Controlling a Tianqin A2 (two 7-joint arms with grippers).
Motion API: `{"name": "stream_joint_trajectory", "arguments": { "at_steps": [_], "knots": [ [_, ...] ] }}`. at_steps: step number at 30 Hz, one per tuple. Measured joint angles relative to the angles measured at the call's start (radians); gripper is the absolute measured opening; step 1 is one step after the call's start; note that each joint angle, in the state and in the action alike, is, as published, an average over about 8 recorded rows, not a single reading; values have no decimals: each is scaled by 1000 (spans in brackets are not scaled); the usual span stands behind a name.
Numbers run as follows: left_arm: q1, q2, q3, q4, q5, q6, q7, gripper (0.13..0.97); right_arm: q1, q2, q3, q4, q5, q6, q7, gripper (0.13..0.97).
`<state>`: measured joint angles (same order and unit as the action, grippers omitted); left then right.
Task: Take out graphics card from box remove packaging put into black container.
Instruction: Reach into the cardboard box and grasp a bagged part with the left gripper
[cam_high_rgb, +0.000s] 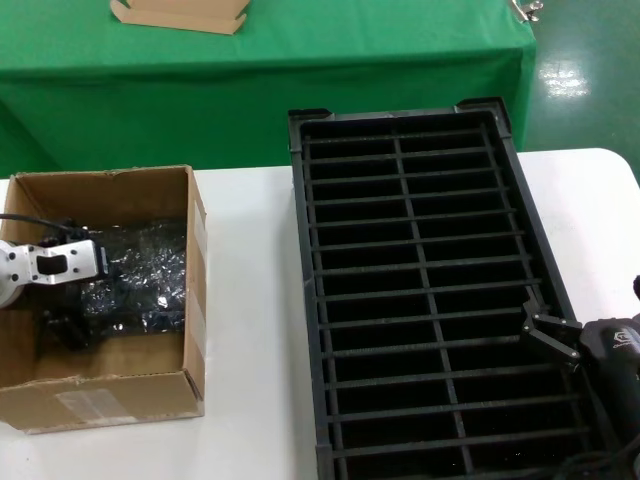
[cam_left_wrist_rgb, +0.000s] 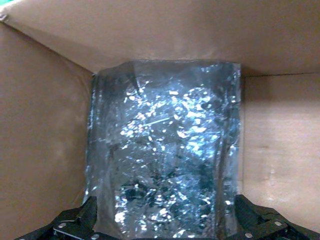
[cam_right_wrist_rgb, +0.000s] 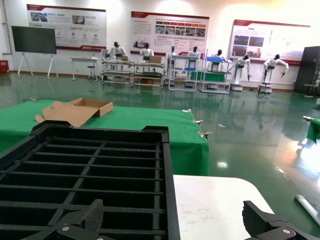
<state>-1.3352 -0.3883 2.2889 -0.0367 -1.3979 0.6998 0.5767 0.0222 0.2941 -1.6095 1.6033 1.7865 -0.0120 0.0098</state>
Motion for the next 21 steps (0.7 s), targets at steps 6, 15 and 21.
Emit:
{"name": "stream_joint_trajectory", "arguments": {
  "at_steps": [6, 15, 21],
  "knots": [
    [0, -4, -30, 7, 12, -22, 6, 963, 0, 0, 0, 0, 0, 0, 0, 966],
    [3, -8, -65, 11, 30, -39, 8, 929, 0, 0, 0, 0, 0, 0, 0, 966],
    [7, -7, -82, 13, 41, -56, 5, 881, 0, 0, 0, 0, 0, 0, 0, 966]
  ]
}}
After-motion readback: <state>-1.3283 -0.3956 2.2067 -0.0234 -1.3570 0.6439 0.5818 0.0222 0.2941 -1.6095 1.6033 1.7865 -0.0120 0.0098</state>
